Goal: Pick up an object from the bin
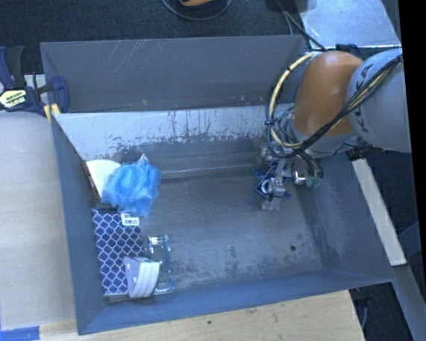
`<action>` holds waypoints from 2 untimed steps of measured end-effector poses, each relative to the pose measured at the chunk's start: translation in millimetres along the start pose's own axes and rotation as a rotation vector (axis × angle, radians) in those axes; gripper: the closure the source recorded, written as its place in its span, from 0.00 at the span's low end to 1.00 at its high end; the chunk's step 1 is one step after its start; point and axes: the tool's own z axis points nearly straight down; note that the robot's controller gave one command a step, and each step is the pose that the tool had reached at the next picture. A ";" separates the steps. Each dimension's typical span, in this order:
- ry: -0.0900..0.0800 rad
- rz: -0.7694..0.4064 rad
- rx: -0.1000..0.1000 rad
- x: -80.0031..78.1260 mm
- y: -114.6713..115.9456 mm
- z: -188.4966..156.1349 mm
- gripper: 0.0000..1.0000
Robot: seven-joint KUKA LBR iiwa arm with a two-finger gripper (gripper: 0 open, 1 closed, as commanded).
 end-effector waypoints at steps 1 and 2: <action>-0.008 -0.044 -0.001 1.4 -7.8 -16.7 0.00; -0.001 0.061 -0.001 -0.5 -8.8 -7.2 0.00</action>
Offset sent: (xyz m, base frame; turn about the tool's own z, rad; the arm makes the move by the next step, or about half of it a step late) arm -0.0005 -0.0087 0.0060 0.0742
